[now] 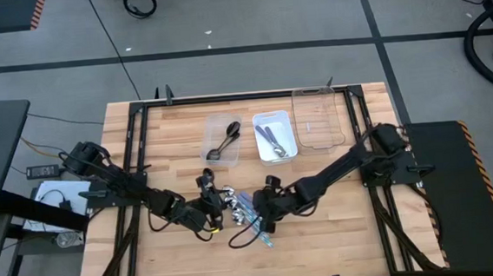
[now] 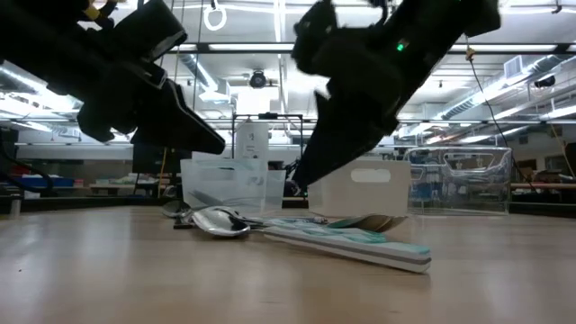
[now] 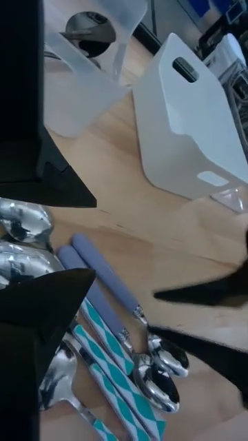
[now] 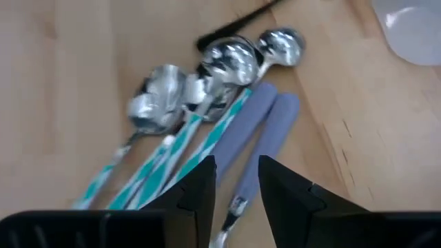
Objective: Sort silverware by color (type)
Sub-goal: Put the violet spoon into the white bin
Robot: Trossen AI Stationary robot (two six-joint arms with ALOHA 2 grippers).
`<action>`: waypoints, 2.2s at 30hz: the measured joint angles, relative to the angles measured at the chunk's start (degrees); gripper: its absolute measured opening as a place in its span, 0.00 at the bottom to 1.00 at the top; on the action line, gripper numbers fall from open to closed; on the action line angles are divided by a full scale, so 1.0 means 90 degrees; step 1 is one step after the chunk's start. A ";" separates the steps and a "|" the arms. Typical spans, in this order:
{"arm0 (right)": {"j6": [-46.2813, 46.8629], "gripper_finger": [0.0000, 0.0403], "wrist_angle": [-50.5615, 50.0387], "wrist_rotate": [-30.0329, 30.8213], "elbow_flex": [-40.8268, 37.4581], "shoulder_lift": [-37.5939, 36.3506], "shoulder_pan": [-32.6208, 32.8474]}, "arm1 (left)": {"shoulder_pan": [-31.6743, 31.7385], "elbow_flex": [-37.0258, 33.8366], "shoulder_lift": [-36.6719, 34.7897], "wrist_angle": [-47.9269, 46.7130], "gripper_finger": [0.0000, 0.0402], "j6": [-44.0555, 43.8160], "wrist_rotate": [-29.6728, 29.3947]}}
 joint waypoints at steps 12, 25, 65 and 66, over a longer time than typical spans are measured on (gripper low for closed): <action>0.0328 0.42 -0.0738 -0.0105 0.0206 0.0422 -0.0352 | -0.0267 0.0005 -0.0635 -0.0719 0.40 -0.0289 0.0002; 0.0634 0.33 -0.0957 -0.1097 0.0154 0.0397 -0.0546 | -0.0629 0.0000 -0.0705 -0.1148 0.40 -0.1186 -0.0001; 0.0319 0.13 -0.2819 -0.0841 0.0113 -0.1460 -0.0904 | -0.0403 0.0005 -0.0703 -0.0192 0.40 -0.0713 0.0118; 0.0288 0.13 -0.2861 -0.0838 0.0113 -0.1551 -0.0935 | -0.0428 0.0005 -0.0703 -0.0206 0.40 -0.0882 0.0118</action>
